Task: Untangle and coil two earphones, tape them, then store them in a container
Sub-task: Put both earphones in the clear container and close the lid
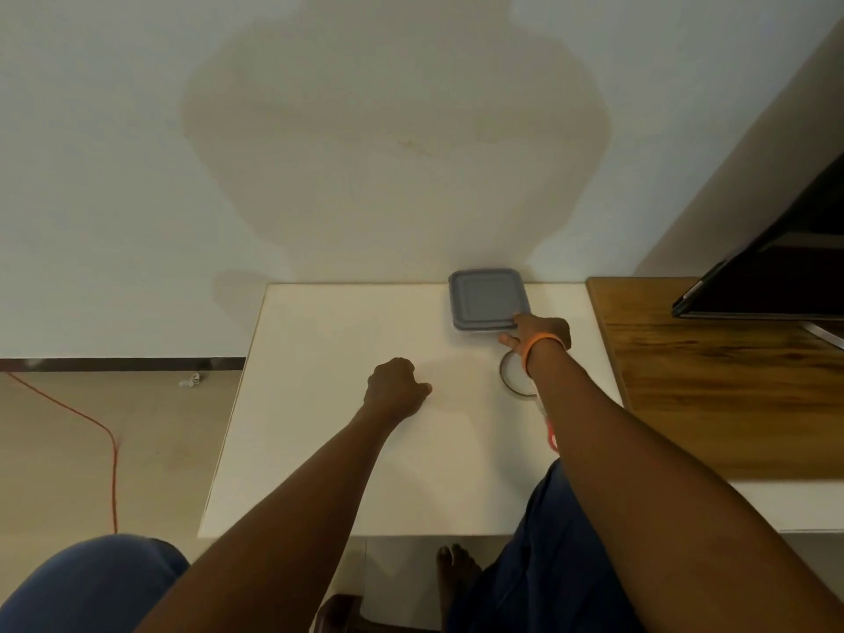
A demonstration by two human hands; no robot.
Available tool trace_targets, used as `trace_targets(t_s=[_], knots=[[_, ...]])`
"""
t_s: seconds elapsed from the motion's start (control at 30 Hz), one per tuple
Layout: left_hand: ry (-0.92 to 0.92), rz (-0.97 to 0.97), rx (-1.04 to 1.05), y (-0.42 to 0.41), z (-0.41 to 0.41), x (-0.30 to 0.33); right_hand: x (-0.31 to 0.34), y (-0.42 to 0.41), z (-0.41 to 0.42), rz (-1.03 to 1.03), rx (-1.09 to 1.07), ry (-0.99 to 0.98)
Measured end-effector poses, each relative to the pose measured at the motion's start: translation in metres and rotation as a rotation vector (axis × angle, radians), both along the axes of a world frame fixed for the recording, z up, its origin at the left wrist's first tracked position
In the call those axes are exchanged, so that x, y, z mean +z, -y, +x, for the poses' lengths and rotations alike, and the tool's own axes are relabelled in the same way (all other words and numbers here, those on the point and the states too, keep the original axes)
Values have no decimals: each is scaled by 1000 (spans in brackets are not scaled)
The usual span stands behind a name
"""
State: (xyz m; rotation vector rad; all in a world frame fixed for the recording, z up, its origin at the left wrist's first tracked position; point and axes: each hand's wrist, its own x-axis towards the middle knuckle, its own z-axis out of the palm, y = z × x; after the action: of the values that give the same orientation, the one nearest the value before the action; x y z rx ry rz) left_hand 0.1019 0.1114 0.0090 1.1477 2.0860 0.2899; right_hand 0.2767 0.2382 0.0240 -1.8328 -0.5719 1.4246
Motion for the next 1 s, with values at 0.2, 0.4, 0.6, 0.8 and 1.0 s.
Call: trace_targets(t_s=[0.2, 0.4, 0.6, 0.8, 1.0], knots=[[-134, -51, -135, -1, 6, -2, 3, 1, 5, -72, 112, 49], [-346, 357, -506, 7, 41, -8, 21, 2, 48, -55, 658, 578], [-520, 432, -888, -17, 104, -17, 7, 44, 89, -60, 1195, 1060], [-625, 357, -896, -16, 102, -31, -13, 60, 96, 45, 1347, 1080], [-554, 369, -769, -10, 86, -35, -10, 58, 89, 78, 1228, 802]])
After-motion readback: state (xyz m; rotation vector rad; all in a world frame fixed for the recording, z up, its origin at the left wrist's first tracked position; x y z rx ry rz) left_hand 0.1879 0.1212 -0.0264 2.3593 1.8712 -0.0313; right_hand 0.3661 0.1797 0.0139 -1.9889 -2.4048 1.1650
